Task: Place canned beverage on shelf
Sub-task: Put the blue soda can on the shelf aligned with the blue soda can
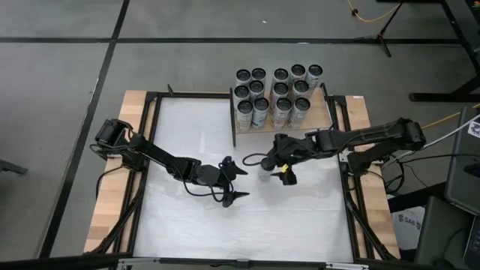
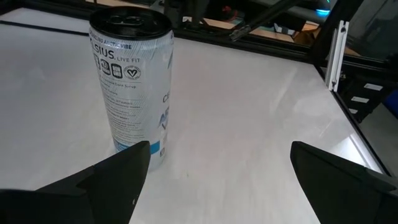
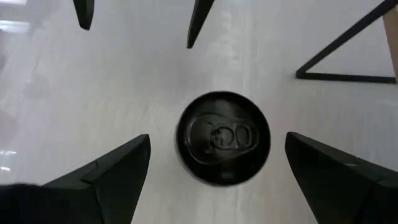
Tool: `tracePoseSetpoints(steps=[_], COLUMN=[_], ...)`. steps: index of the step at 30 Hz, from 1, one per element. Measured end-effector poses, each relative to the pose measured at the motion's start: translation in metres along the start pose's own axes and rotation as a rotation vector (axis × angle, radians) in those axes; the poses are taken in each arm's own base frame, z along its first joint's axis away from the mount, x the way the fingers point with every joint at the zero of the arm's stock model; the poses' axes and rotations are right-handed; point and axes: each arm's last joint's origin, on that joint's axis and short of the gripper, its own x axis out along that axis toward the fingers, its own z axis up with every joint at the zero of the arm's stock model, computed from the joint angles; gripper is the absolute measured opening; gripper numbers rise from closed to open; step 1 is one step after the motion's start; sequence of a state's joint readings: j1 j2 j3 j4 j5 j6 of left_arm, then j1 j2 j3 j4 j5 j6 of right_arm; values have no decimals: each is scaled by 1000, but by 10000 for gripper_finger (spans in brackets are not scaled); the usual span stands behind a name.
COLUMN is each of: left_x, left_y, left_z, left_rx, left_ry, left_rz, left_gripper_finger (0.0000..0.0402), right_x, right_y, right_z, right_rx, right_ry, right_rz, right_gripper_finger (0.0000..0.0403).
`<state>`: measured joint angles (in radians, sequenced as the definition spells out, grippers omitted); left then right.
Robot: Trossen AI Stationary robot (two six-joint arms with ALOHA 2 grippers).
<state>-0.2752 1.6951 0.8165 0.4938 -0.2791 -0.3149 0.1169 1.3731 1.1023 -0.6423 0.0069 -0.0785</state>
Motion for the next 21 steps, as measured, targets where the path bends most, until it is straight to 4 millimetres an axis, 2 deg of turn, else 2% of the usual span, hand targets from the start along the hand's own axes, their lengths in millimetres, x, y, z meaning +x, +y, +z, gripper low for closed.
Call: tracePoseSetpoints(steps=[15, 21], left_x=[0, 0], left_y=[1, 1], left_z=[0, 0], left_rx=[0, -23], left_ry=[-8, -8], left_rz=[27, 27], left_gripper_finger=[382, 382], right_x=[13, 26], right_y=[0, 0], right_z=[-6, -5], right_rx=[-9, -9], right_ry=[-30, -14], right_rz=[-12, -11], right_gripper_finger=[363, 363])
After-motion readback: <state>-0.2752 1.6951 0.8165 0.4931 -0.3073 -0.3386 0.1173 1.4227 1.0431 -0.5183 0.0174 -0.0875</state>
